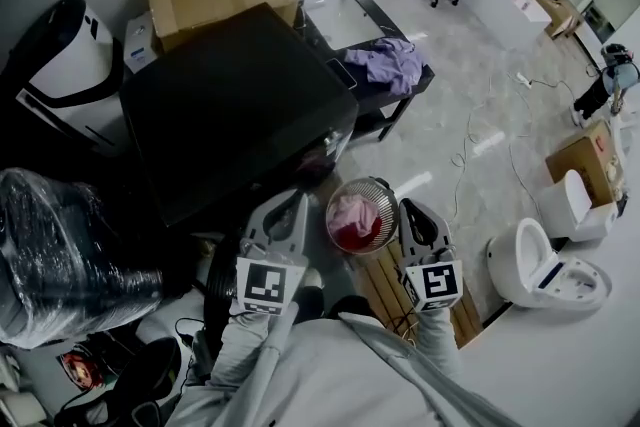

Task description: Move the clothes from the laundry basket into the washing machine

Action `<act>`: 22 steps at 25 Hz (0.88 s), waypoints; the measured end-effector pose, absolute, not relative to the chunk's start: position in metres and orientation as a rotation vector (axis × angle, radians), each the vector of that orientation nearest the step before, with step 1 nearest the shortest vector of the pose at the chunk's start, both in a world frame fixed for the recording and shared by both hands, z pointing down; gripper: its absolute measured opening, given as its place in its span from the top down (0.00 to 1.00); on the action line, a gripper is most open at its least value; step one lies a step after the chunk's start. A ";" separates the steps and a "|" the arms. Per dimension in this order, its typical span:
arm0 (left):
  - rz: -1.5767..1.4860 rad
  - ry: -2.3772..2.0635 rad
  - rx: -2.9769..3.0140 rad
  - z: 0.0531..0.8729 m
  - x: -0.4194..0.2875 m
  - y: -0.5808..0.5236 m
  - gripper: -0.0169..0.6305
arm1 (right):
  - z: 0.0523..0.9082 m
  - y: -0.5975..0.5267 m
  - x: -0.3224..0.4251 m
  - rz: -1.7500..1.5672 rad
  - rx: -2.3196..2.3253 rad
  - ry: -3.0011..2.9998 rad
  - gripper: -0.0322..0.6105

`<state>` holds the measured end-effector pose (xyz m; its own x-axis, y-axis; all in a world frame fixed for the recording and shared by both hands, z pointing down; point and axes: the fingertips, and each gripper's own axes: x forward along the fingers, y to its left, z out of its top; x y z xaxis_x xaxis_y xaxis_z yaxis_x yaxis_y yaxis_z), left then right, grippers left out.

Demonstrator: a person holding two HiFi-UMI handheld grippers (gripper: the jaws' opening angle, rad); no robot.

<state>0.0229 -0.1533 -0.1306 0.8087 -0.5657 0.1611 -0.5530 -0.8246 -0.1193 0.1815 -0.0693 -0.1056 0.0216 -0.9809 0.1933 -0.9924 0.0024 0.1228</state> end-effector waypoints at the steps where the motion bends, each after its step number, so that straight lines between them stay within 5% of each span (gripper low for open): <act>1: -0.293 0.908 -2.922 -0.130 0.023 -0.155 0.94 | -0.105 -0.072 0.181 0.076 2.067 -2.055 0.92; 22: -0.345 1.089 -2.904 -0.026 0.026 -0.166 0.94 | -0.010 -0.089 0.181 0.135 1.889 -2.174 0.92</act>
<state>0.0256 -0.1659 -0.0262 0.7320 -0.6518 0.1986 -0.6471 -0.7562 -0.0970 0.1808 -0.0891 -0.0095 -0.1228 -0.9597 0.2529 -0.9836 0.1516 0.0978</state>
